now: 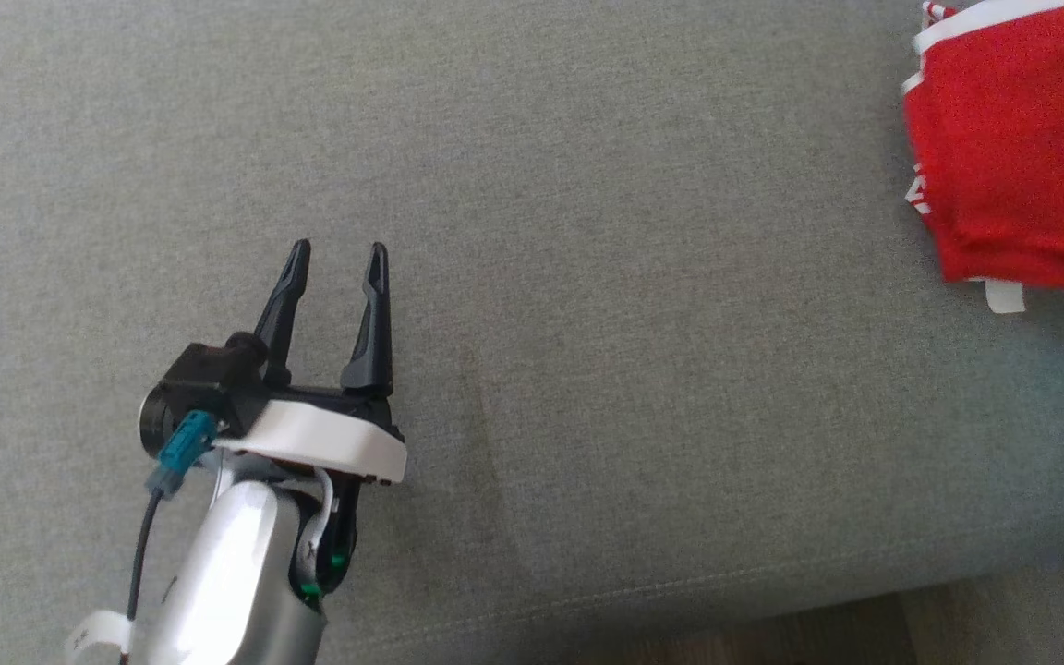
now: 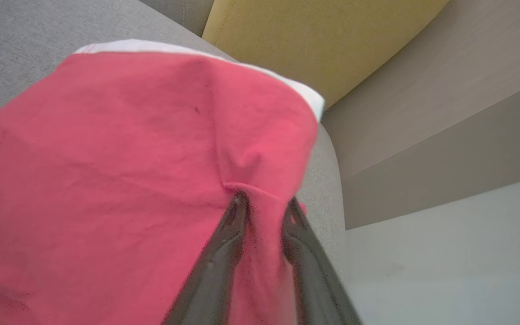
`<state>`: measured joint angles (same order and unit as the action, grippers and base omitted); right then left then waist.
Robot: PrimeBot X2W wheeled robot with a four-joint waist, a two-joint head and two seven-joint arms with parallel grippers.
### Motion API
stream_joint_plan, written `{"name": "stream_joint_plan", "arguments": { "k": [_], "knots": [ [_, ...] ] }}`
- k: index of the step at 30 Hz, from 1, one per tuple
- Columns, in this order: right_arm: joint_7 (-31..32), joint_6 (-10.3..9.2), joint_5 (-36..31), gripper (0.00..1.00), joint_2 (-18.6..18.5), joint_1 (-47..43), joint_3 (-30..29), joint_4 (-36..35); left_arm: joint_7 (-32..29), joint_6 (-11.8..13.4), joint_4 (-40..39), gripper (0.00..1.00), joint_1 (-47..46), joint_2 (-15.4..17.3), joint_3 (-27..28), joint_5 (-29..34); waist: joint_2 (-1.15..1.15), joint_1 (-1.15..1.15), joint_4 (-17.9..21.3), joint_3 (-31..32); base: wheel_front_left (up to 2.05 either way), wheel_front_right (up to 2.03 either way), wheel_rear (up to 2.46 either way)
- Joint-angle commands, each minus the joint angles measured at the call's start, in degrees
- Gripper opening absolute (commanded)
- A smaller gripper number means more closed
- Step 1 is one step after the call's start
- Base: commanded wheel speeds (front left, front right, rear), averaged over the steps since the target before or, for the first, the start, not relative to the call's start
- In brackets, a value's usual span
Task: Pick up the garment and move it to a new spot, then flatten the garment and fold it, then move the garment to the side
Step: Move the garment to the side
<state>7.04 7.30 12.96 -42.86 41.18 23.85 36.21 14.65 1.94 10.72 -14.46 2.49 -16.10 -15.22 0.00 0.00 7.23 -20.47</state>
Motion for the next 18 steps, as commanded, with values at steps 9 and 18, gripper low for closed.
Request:
{"name": "stream_joint_plan", "arguments": {
  "k": [9,18],
  "knots": [
    [-0.6,0.19,-0.1,1.0,-0.4,-0.3,-2.9,-0.5,0.3,-0.2,-1.1,1.0,-0.7,0.4,1.7,0.0,0.0,0.0,-0.1,2.0,0.0,0.0,0.0],
    [-3.9,0.19,1.6,1.0,7.3,0.4,-8.2,-5.3,0.3,0.1,-1.2,1.0,0.7,0.4,2.5,-0.4,0.0,0.0,-0.1,6.0,0.0,0.0,0.0]
  ]
}}
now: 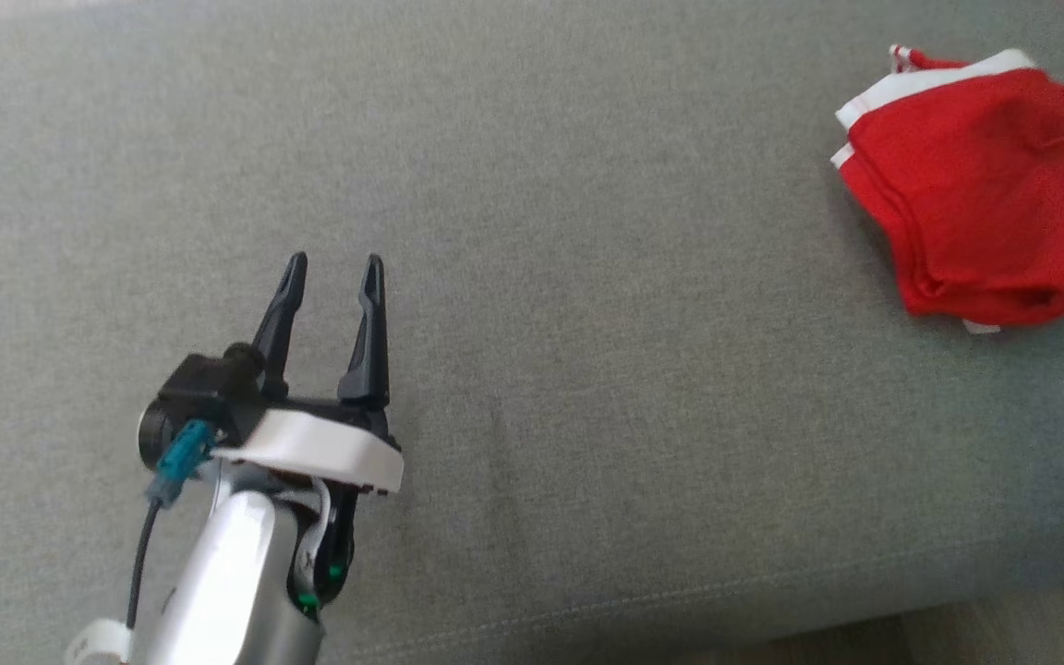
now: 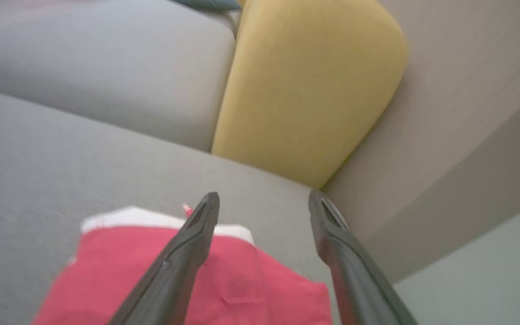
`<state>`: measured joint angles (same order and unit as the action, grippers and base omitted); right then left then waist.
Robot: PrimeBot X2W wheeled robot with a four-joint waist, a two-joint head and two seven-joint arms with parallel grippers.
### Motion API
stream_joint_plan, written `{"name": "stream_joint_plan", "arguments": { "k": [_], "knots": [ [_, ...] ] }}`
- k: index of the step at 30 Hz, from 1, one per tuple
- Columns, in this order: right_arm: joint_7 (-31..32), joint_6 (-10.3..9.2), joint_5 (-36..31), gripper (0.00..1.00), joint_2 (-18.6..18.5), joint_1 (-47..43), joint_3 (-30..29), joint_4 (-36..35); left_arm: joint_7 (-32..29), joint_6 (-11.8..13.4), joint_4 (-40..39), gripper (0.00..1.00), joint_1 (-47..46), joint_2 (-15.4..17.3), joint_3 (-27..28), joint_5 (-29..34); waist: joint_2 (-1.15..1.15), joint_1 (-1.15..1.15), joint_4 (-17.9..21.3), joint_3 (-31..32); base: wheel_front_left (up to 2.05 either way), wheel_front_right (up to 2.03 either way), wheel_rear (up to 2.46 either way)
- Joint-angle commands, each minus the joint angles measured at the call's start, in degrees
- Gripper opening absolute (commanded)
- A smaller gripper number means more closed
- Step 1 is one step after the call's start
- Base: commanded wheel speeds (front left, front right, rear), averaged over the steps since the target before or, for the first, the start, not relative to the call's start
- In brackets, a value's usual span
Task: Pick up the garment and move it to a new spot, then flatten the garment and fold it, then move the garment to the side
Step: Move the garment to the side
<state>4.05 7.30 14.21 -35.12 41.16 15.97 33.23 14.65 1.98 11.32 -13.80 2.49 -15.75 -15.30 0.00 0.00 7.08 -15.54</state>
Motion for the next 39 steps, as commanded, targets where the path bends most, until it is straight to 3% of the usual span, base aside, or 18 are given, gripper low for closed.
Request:
{"name": "stream_joint_plan", "arguments": {
  "k": [1,5,10,11,12,13,17,22,26,39],
  "knots": [
    [-1.7,0.19,0.3,1.0,1.1,0.1,-0.8,-3.5,0.3,0.1,-2.0,1.0,0.3,0.4,2.3,-0.4,0.0,0.0,0.0,1.8,0.0,0.0,0.0],
    [-4.0,0.19,0.9,1.0,6.7,-1.8,-2.9,-7.1,0.3,0.4,-2.5,1.0,0.9,0.4,3.0,-0.3,0.0,0.0,-0.2,4.0,0.0,0.0,0.0],
    [-7.5,0.19,1.1,1.0,18.2,-7.7,-7.8,-11.6,0.3,0.8,-3.1,1.0,2.4,0.4,4.4,-1.7,0.0,0.0,-1.0,7.7,0.0,0.0,0.0],
    [-8.4,0.19,-0.2,1.0,22.4,-11.0,-8.2,-12.9,0.3,0.8,-2.9,1.0,3.2,0.4,4.7,-1.3,0.0,0.0,-1.4,9.3,0.0,0.0,0.0],
    [-8.4,0.19,-0.2,1.0,22.4,-11.0,-8.2,-12.9,0.3,0.8,-2.9,1.0,3.2,0.4,4.7,-1.3,0.0,0.0,-1.4,9.3,0.0,0.0,0.0],
    [-9.3,0.19,-1.9,1.0,26.0,-14.4,-8.4,-14.1,0.3,0.8,-2.7,1.0,4.1,0.4,4.9,-0.4,0.0,0.0,-1.7,10.7,0.0,0.0,0.0],
    [-12.0,0.19,-5.6,1.0,30.4,-21.1,-9.0,-16.0,0.3,1.0,-2.6,1.0,6.3,0.4,5.5,0.7,0.0,0.0,-2.0,12.9,0.0,0.0,0.0],
    [-14.9,0.19,-9.0,1.0,32.1,-29.1,-9.2,-17.3,0.3,1.5,-2.6,1.0,8.9,0.4,5.0,1.8,0.0,0.0,-2.4,14.6,0.0,0.0,0.0],
    [-16.5,0.19,-7.2,1.0,32.2,-32.9,-9.7,-18.5,0.3,2.2,-2.7,1.0,10.2,0.4,4.5,2.3,0.0,0.0,-2.6,15.1,0.0,0.0,0.0],
    [-17.4,0.19,-7.0,1.0,32.2,-35.4,-10.7,-19.7,0.3,4.2,-3.9,1.0,11.4,0.4,3.3,3.2,0.0,0.0,-3.3,15.2,0.0,0.0,0.0]
  ]
}}
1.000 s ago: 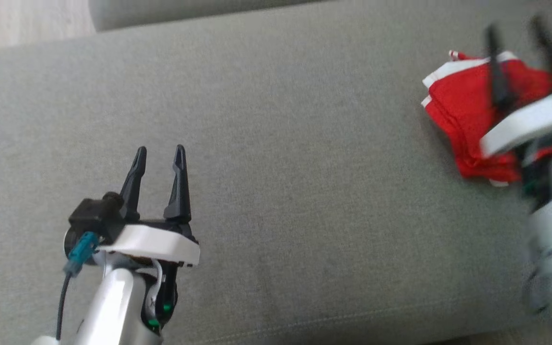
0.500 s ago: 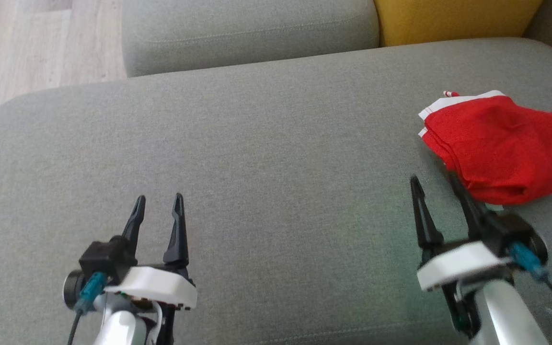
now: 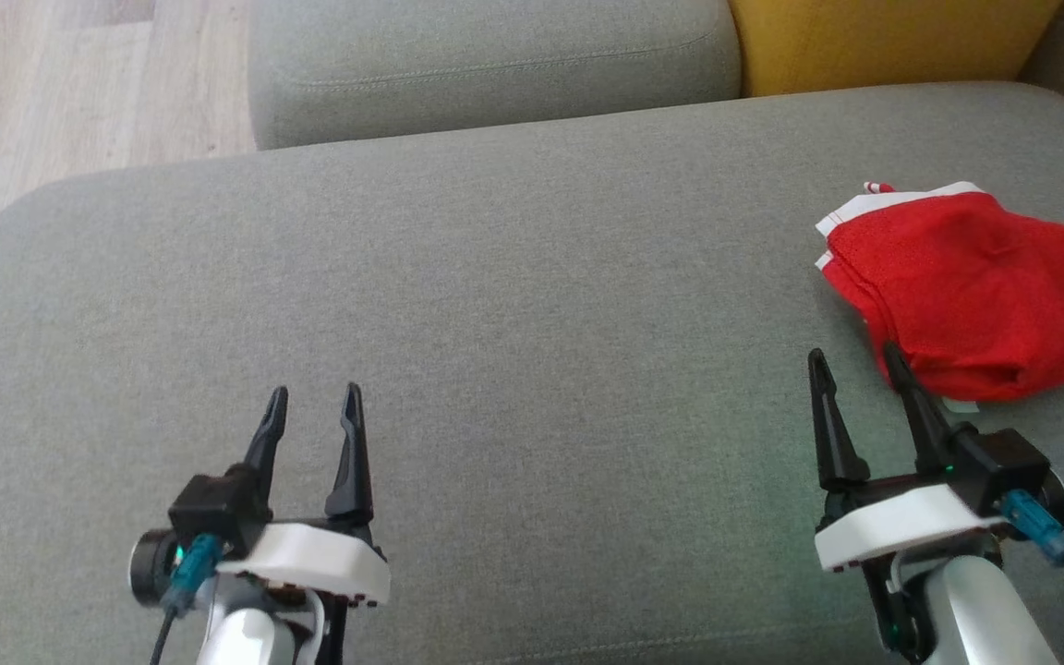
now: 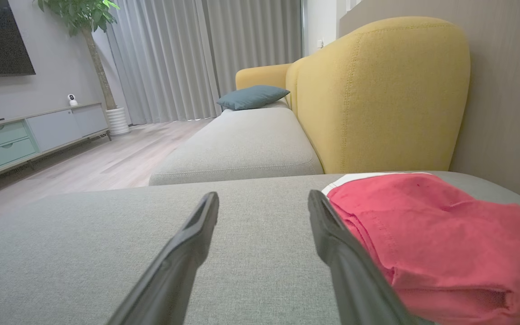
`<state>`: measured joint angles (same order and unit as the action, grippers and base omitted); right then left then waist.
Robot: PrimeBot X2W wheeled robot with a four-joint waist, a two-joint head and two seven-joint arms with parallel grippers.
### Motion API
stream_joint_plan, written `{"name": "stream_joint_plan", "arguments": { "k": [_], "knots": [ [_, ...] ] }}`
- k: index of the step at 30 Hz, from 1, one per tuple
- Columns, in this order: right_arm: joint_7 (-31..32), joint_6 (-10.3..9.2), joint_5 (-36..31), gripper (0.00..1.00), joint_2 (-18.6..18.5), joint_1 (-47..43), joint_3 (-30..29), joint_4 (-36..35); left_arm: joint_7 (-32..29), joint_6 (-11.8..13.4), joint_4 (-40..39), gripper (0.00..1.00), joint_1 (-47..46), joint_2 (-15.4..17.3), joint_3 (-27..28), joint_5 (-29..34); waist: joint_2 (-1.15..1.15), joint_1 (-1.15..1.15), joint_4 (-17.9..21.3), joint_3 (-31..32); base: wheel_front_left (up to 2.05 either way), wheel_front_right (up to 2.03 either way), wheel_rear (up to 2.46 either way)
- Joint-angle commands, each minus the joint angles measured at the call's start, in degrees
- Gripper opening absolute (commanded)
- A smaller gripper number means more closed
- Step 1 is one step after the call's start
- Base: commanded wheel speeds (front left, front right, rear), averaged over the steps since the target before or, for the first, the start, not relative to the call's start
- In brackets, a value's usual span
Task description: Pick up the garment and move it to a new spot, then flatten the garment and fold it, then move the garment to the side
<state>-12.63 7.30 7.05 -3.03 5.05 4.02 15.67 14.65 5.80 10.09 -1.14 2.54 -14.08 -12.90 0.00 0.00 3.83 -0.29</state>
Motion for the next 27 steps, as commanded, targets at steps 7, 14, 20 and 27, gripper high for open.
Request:
{"name": "stream_joint_plan", "arguments": {
  "k": [7,14,20,27],
  "knots": [
    [-0.7,0.19,0.6,1.0,0.1,0.8,1.3,-2.3,0.3,0.5,-1.9,1.0,-0.8,0.3,2.7,-1.4,0.0,0.0,-0.2,-0.2,0.0,0.0,0.0],
    [-0.8,0.19,1.0,1.0,0.1,0.8,1.6,-2.4,0.3,-0.1,-2.0,1.0,-0.6,0.3,3.4,-1.5,0.0,0.0,-0.1,-0.4,0.0,0.0,0.0],
    [-0.9,0.19,1.3,1.0,0.1,0.8,1.8,-2.4,0.3,-0.5,-2.7,1.0,-0.1,0.3,4.0,-2.1,0.0,0.0,0.0,-0.5,0.0,0.0,0.0],
    [-1.1,0.19,1.3,1.0,0.1,0.9,1.9,-2.3,0.3,-1.3,-3.6,1.0,-0.1,0.3,4.6,-2.8,0.0,0.0,-0.1,-0.6,0.0,0.0,0.0]
  ]
}}
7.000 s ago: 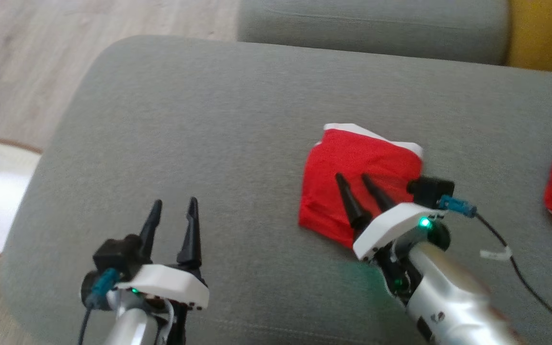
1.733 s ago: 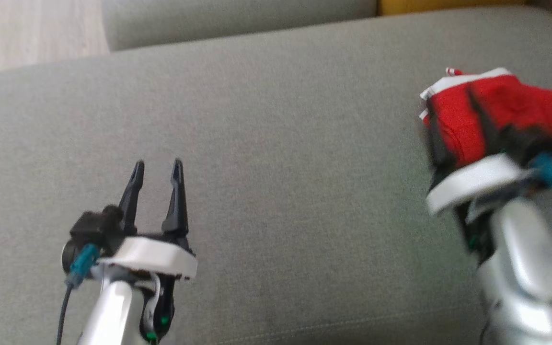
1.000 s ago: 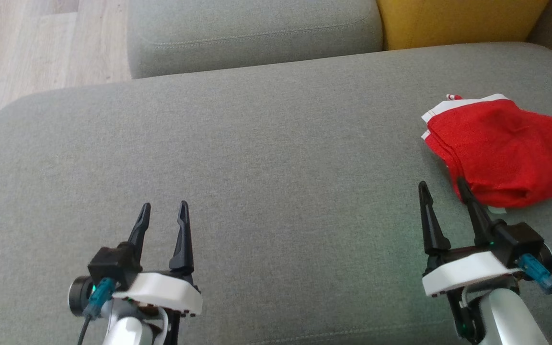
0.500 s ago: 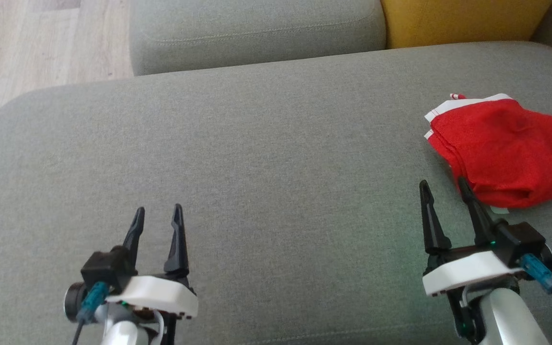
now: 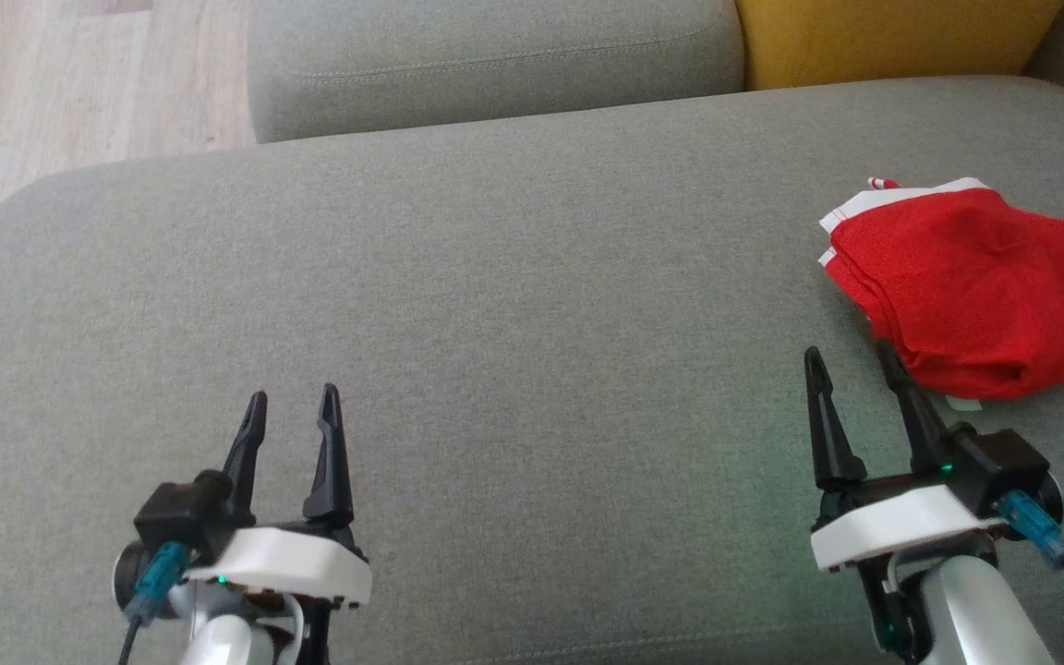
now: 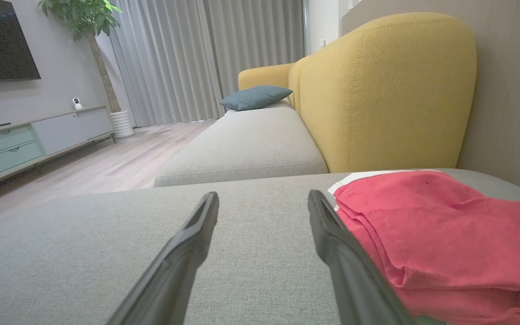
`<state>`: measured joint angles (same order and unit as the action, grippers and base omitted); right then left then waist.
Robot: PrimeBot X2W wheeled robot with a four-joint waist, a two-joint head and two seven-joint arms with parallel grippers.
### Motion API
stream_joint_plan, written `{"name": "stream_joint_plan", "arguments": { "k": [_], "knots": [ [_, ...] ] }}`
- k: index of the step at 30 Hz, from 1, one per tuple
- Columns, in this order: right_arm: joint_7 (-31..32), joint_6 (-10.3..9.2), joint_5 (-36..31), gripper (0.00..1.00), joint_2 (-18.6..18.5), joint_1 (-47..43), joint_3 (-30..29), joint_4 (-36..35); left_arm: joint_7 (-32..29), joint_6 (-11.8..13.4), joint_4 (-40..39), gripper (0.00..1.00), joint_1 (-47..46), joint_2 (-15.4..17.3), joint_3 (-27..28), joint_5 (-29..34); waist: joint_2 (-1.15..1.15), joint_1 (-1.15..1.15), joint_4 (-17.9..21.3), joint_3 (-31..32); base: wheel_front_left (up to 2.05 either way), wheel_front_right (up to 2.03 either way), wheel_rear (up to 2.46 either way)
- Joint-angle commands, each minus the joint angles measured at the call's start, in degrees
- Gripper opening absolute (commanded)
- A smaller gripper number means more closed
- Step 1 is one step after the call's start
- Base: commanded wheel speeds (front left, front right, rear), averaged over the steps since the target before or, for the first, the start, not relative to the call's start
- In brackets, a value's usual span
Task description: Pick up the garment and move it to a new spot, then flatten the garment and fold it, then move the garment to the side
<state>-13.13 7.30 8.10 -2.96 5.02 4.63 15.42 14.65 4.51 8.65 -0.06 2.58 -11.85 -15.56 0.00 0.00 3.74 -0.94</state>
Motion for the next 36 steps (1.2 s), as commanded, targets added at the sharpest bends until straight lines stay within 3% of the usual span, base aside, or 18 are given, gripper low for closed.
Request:
{"name": "stream_joint_plan", "arguments": {
  "k": [1,11,12,36],
  "knots": [
    [-0.6,0.19,0.3,1.0,0.1,0.9,1.4,-2.0,0.3,0.0,-2.3,1.0,-1.1,0.3,2.5,-0.3,0.0,0.0,0.0,0.0,0.0,0.0,0.0],
    [-0.5,0.19,0.5,1.0,0.1,1.1,1.6,-1.5,0.3,0.0,-3.2,1.0,-0.6,0.3,2.8,-1.9,0.0,0.0,0.1,-0.1,0.0,0.0,0.0],
    [0.0,0.0,0.3,0.0,0.0,0.0,0.3,0.3,0.0,0.0,-1.1,0.0,0.7,0.0,0.7,-1.9,0.0,0.0,0.0,-0.1,0.0,0.0,0.0],
    [2.6,0.03,15.0,0.0,-0.6,-0.3,-0.6,1.7,-2.8,-2.0,1.9,0.0,0.5,0.6,2.6,-15.0,0.0,0.0,-0.6,0.1,0.0,0.0,0.0]
  ]
}}
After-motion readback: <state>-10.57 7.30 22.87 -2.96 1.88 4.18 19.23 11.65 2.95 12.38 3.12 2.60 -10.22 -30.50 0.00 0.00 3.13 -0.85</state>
